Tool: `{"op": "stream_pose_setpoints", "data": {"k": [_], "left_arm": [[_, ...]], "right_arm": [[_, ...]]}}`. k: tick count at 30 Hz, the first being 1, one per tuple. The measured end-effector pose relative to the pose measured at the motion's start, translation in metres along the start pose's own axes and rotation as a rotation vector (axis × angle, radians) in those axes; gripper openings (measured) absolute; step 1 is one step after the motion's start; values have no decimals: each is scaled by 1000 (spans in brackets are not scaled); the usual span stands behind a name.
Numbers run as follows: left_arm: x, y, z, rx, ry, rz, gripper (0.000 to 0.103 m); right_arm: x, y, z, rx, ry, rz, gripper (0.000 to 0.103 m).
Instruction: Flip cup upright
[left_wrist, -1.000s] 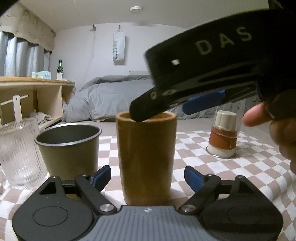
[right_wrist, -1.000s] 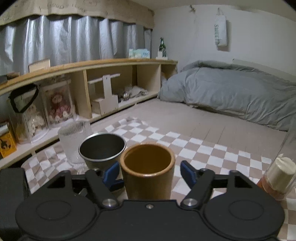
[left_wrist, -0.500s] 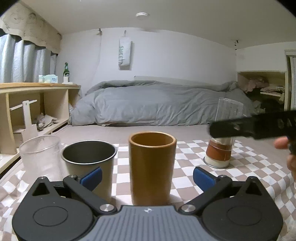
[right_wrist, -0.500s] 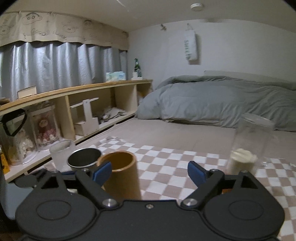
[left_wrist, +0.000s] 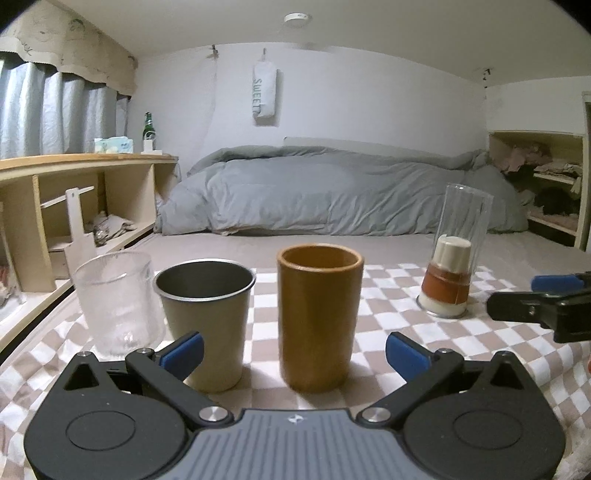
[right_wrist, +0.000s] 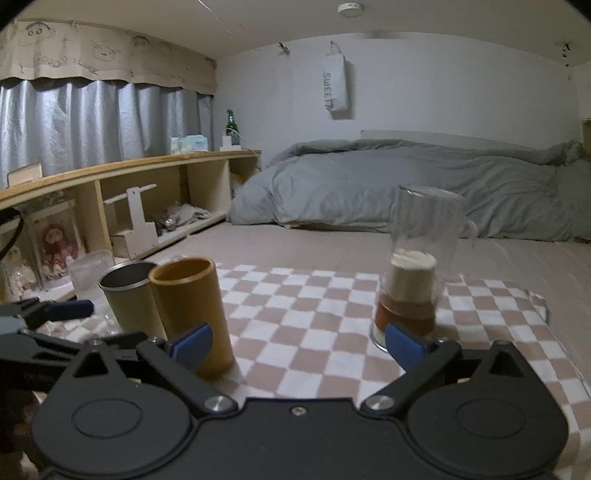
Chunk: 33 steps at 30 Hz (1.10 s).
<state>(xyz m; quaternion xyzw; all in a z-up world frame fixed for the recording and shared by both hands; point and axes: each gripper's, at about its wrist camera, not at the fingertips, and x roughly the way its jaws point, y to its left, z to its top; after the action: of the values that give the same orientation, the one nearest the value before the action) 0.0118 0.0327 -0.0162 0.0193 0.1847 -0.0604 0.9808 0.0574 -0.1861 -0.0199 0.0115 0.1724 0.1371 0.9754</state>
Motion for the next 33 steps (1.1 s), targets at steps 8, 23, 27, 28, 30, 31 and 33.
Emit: {"op": "stream_pose_setpoints", "data": {"k": [8, 23, 27, 28, 30, 31, 33], "left_arm": [[-9, 5, -9, -15, 11, 19, 103], [-16, 6, -10, 10, -9, 45, 103], [-16, 6, -11, 11, -10, 46, 103], [-16, 6, -11, 12, -10, 45, 103], [-16, 6, -11, 12, -10, 46, 103], [-16, 6, -11, 11, -10, 46, 103], [-16, 6, -11, 12, -10, 45, 103]], "right_arm": [[-6, -3, -16, -5, 18, -44, 102], [-9, -2, -27, -45, 29, -88, 102], [-9, -3, -28, -42, 31, -90, 102], [-9, -2, -28, -43, 32, -91, 102], [-9, -3, -28, -45, 32, -92, 102], [-9, -2, -28, -45, 32, -93, 102], [-9, -3, -28, -45, 32, -92, 102]]}}
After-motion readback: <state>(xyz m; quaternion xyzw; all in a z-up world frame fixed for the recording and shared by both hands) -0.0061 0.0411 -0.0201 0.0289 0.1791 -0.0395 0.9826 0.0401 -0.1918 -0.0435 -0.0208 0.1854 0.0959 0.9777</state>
